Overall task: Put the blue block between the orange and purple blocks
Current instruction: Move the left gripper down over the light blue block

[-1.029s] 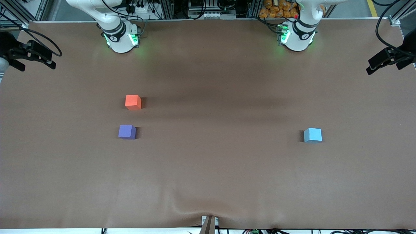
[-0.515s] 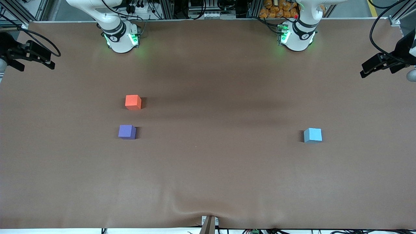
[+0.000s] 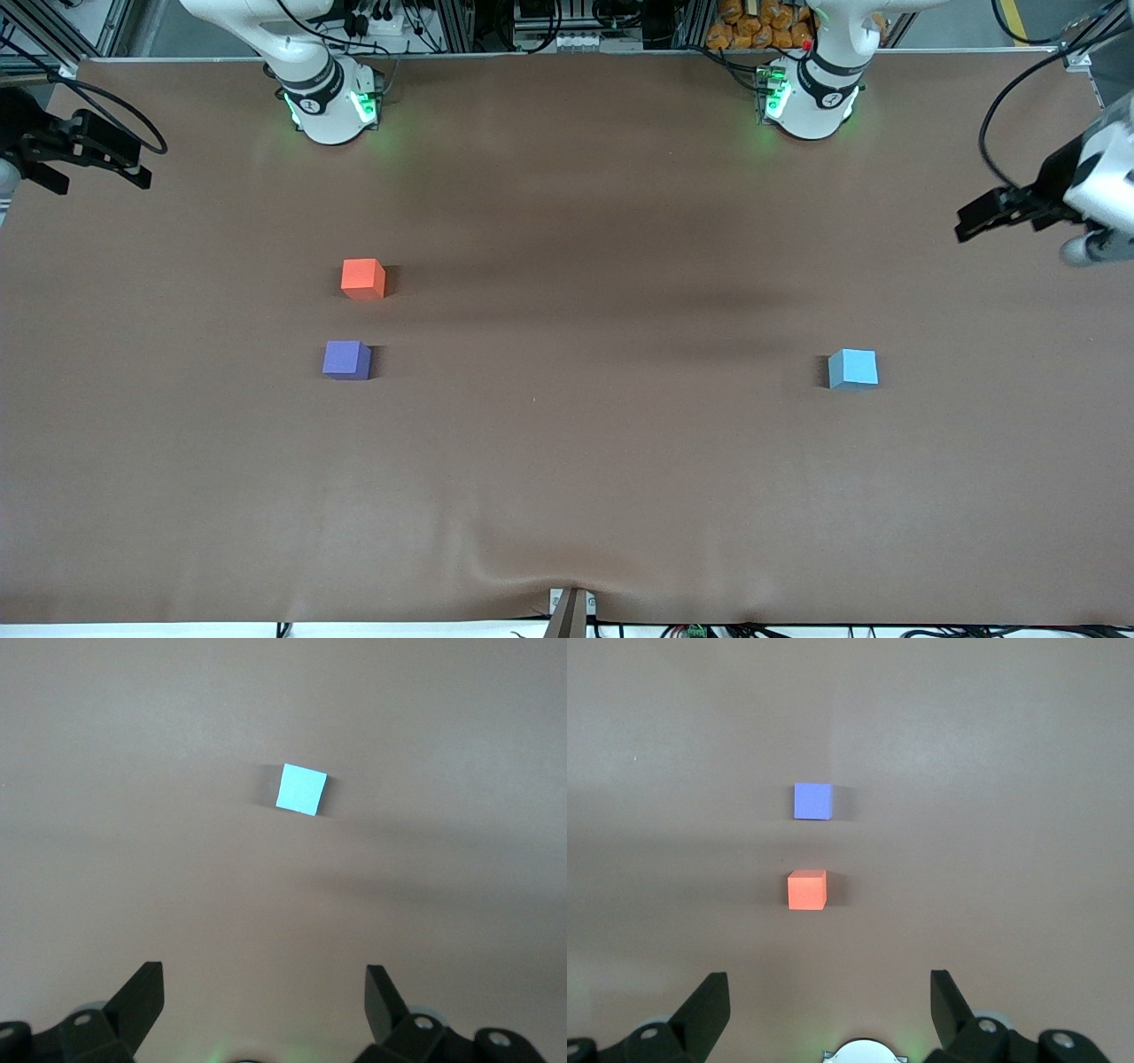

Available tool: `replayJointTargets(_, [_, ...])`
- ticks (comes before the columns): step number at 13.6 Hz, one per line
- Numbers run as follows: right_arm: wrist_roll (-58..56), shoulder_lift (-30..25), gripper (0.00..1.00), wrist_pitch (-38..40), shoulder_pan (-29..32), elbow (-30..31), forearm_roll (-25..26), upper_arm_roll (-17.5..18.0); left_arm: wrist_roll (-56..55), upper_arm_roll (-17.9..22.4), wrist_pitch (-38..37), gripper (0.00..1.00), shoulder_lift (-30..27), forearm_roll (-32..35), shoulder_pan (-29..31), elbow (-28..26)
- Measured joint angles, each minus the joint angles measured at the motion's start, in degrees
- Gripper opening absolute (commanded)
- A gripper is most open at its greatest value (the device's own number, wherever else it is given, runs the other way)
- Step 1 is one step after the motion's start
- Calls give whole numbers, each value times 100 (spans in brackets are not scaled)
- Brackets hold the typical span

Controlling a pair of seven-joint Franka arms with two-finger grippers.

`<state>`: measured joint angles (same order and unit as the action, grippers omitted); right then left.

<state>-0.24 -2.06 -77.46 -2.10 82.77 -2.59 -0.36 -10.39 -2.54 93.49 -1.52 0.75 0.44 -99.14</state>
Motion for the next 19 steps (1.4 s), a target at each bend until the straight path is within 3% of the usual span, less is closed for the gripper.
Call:
replayJointTargets(7, [0,0,100,16,0,1,-8,-73,8,9,2799,100,146,2,31,-2114])
replayJointTargets(10, [0,0,100,16,0,1,-13,-80,84,10,3793,100,429,3,32,-2731])
replayJointTargets(15, [0,0,100,17,-1,2,-20,-82,385,17,5258,100,1358,3,145,-2981])
replayJointTargets(19, [0,0,100,17,-1,2,-31,-90,412,1,5857,100,1901,3,137,-2955])
